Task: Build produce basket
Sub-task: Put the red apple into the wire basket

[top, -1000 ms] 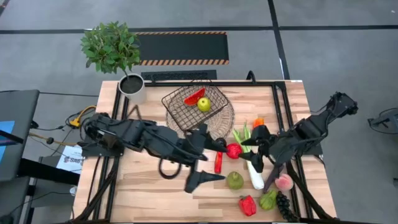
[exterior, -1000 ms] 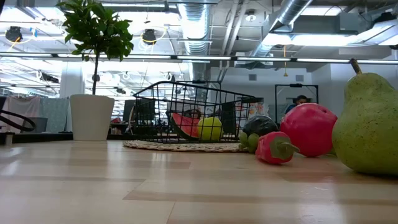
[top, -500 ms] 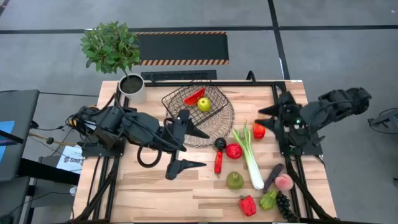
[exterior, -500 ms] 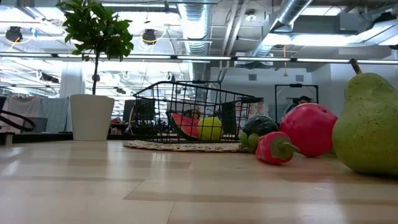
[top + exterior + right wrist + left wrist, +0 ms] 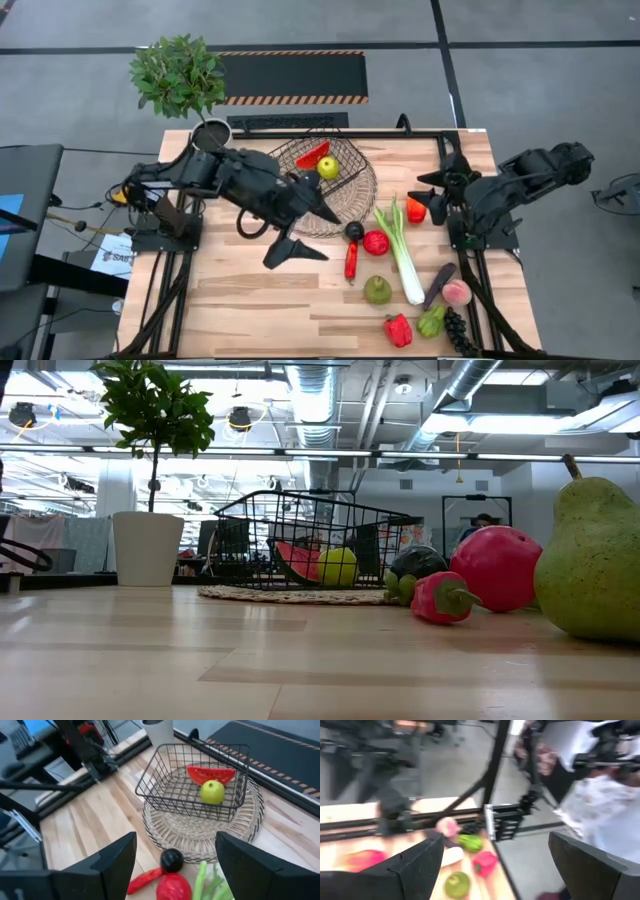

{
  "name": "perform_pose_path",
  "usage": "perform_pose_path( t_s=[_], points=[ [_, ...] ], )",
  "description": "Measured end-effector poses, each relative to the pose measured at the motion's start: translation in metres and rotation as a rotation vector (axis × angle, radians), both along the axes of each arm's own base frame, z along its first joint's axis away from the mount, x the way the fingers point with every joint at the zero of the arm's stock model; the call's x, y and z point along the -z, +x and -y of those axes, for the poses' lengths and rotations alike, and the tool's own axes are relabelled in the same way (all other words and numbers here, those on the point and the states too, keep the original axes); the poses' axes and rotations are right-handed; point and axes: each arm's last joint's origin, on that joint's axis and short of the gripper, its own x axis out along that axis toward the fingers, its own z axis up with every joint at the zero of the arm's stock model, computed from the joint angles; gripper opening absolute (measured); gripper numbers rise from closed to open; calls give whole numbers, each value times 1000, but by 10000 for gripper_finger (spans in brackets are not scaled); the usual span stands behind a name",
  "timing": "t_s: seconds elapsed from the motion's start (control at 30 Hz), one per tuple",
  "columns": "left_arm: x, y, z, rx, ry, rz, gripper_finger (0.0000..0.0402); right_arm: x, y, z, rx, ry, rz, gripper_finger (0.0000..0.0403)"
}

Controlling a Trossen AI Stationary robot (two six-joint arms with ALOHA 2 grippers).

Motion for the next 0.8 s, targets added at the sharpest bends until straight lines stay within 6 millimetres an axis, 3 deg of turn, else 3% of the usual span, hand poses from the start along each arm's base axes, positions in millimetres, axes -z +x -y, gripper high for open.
perform_pose_path(
  t_s=[0.3,0.6,0.8],
  points=[
    [21,10,-1,153,-147,-93,288,9,2,-9,-14,7,-75,291],
    [38,-23,11,45,-285,-42,269,11,-8,-16,-65,12,-105,291],
    [78,-57,23,-110,-421,5,295,14,-12,-14,-17,37,-132,291]
  ],
)
